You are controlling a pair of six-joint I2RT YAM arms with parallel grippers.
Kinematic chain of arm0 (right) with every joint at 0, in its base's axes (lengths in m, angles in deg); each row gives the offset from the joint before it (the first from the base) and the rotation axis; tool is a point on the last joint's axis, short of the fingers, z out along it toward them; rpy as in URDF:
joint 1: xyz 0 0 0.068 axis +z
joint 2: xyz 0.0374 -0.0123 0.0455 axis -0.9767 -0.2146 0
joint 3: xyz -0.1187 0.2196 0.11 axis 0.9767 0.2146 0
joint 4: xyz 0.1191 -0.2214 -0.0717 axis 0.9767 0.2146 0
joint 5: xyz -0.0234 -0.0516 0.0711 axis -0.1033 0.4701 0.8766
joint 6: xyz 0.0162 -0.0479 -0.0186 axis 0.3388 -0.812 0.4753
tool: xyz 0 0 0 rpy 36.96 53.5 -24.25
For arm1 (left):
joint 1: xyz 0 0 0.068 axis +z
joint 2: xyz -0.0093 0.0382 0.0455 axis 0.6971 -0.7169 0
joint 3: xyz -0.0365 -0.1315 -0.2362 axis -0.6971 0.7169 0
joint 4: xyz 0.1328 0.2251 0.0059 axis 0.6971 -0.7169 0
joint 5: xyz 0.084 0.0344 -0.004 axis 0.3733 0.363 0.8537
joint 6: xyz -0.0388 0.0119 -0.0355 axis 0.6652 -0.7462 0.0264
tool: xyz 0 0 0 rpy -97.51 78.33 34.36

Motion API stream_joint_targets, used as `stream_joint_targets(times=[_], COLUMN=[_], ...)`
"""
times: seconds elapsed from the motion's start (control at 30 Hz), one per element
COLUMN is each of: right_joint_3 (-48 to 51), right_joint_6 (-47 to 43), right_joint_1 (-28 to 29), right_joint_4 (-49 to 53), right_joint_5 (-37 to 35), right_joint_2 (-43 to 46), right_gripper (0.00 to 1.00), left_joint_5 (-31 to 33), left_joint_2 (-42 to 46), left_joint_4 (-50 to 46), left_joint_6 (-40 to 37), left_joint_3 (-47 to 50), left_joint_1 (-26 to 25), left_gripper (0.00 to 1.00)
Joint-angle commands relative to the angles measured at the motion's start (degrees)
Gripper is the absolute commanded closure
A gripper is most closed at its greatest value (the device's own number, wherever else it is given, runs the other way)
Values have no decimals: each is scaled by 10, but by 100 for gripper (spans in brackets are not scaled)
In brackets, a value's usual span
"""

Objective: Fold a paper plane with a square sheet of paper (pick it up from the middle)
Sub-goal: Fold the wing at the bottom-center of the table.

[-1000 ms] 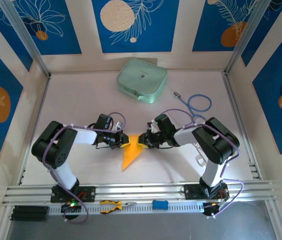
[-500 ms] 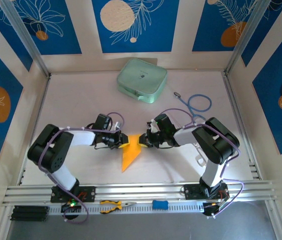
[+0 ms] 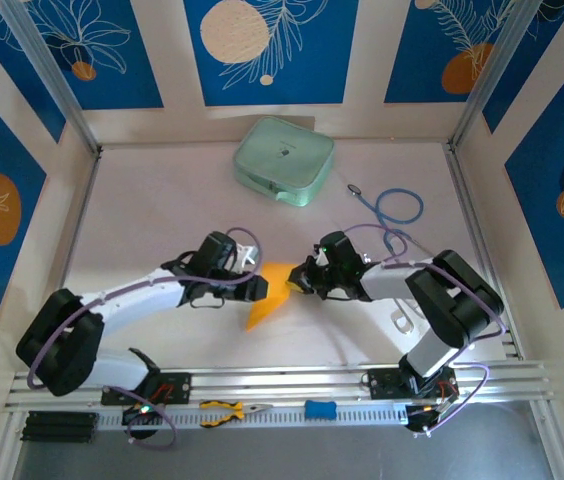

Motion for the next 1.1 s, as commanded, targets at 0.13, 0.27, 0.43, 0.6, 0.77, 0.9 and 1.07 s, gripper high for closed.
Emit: stream_joint_targets(times=[0.13, 0.27, 0.43, 0.6, 0.77, 0.9, 1.07], right_joint_3=[6, 5, 5, 2, 3, 1, -2], right_joint_6=[49, 52, 54, 49, 49, 48, 46], right_joint_1=[-3, -1, 0, -1, -2, -2, -3], right_joint_4=[45, 39, 36, 46, 45, 46, 49], right_joint_5=[-38, -35, -38, -38, -38, -36, -34], right_joint_2=[35, 26, 26, 28, 30, 31, 31], right_gripper=[100, 100, 100, 100, 100, 100, 100], left_joint_5=[223, 290, 358, 407, 422, 419, 423], left_joint_2=[-12, -55, -95, -111, -119, -121, -126], left_joint_4=[-87, -100, -121, -135, -137, -135, -136], left_joint_6=[-95, -105, -109, -104, -96, -97, -98], left_joint_3=[-41, -69, -91, -98, -94, -94, -95], left_joint_1=[-126, -186, -224, -240, -246, -250, -250], left_gripper=[57, 53, 52, 53, 57, 62, 66])
